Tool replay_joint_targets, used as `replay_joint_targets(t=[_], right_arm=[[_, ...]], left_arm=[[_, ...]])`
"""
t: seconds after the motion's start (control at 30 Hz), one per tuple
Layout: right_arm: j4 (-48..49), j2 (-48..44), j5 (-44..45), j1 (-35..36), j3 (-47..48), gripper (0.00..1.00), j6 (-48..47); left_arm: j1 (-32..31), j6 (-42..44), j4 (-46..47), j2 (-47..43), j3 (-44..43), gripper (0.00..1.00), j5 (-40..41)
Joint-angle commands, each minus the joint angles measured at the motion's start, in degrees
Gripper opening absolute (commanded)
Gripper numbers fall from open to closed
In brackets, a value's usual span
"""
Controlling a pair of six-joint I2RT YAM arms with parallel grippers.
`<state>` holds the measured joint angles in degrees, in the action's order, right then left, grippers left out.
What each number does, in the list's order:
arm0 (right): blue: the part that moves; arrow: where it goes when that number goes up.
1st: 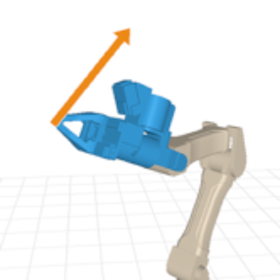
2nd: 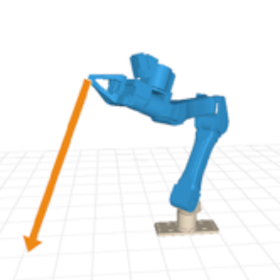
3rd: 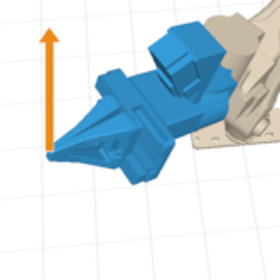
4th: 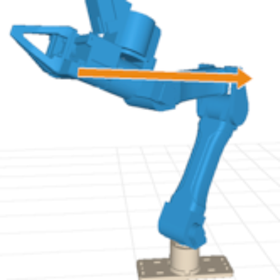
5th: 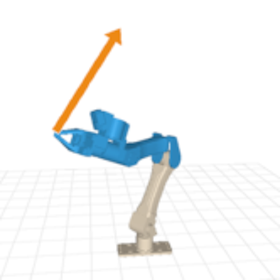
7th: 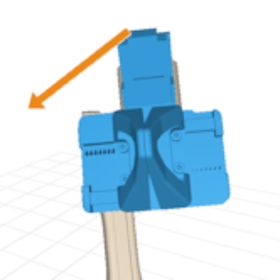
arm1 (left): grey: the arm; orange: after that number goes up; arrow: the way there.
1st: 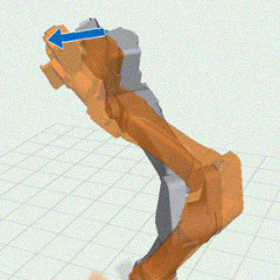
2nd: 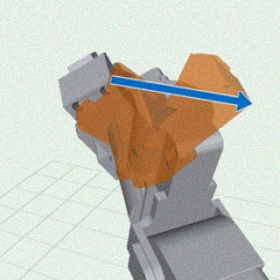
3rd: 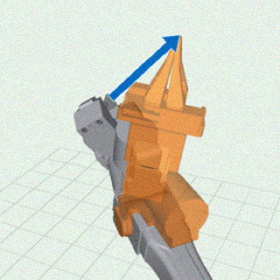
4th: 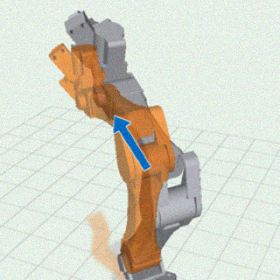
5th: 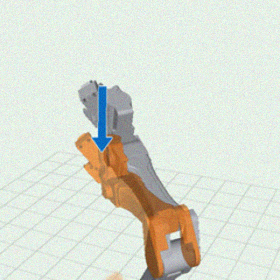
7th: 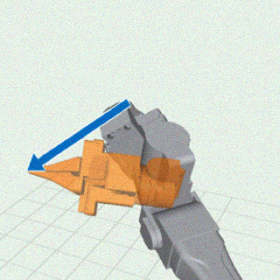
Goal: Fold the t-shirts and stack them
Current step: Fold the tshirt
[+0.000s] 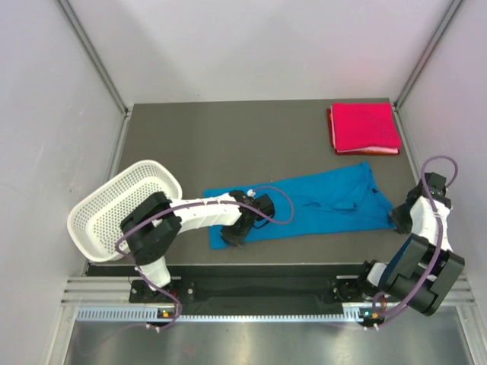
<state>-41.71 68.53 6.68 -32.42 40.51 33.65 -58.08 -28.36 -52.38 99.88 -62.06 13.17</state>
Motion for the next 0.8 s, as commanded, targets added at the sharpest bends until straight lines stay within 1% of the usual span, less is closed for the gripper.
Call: replay_joint_targets(t=[0.0,0.07,0.13,0.23,0.27,0.33,0.37,0.4,0.43,0.47,0.53,0.6,0.63,0.67,0.77], right_arm=[[-2.93,-0.59,-1.75,-0.62,5.01,0.32,-1.13],[-3.11,-1.55,-3.85,-0.45,7.29,0.35,-1.65],[-2.85,-2.00,-5.35,0.16,9.31,0.36,-1.74],[-1.10,-2.35,-9.48,4.02,10.46,0.38,-1.75],[-0.83,-1.74,-9.40,7.78,10.73,0.38,-1.14],[0.40,-0.86,-8.44,12.45,10.99,0.38,-0.08],[1.01,0.19,-7.30,17.00,10.91,0.38,1.06],[1.72,0.89,-6.94,18.96,11.08,0.38,1.68],[1.90,2.38,-6.94,21.33,11.25,0.38,3.08],[2.16,2.92,-7.03,22.13,11.34,0.38,3.87],[3.74,4.06,-7.64,22.93,11.08,0.37,4.93],[5.41,4.42,-8.17,23.02,10.91,0.37,5.29],[5.94,4.76,-8.69,23.11,10.82,0.38,5.29],[6.38,5.12,-8.87,23.11,10.90,0.38,5.20],[6.82,6.70,-9.22,23.02,11.78,0.37,4.59]], left_arm=[[-0.54,-2.40,-5.89,-2.39,-0.86,0.21,4.40],[-0.45,-2.23,-7.03,-3.72,-3.58,0.26,5.11],[-0.36,-1.79,-7.82,-5.39,-6.75,0.29,4.94],[0.86,-0.83,-7.21,-7.41,-8.33,0.33,4.76],[3.04,-0.65,-6.95,-7.76,-8.25,0.33,4.76],[5.78,-0.38,-6.77,-8.47,-7.20,0.31,4.76],[8.75,-0.38,-6.77,-8.82,-6.76,0.29,5.20],[10.26,-1.34,-6.60,-9.86,-5.62,0.28,5.46],[12.53,-1.87,-5.90,-10.66,-4.83,0.29,5.90],[13.60,-2.57,-4.85,-13.10,-2.56,0.28,5.38],[16.49,-4.33,-2.74,-15.84,-0.79,0.29,3.71],[17.30,-7.22,-0.72,-20.23,2.27,0.32,3.62],[17.91,-8.11,1.99,-21.55,3.60,0.35,3.18],[18.18,-9.68,3.67,-23.57,6.05,0.35,0.57],[18.97,-12.41,7.89,-24.29,9.23,0.36,-2.53]])
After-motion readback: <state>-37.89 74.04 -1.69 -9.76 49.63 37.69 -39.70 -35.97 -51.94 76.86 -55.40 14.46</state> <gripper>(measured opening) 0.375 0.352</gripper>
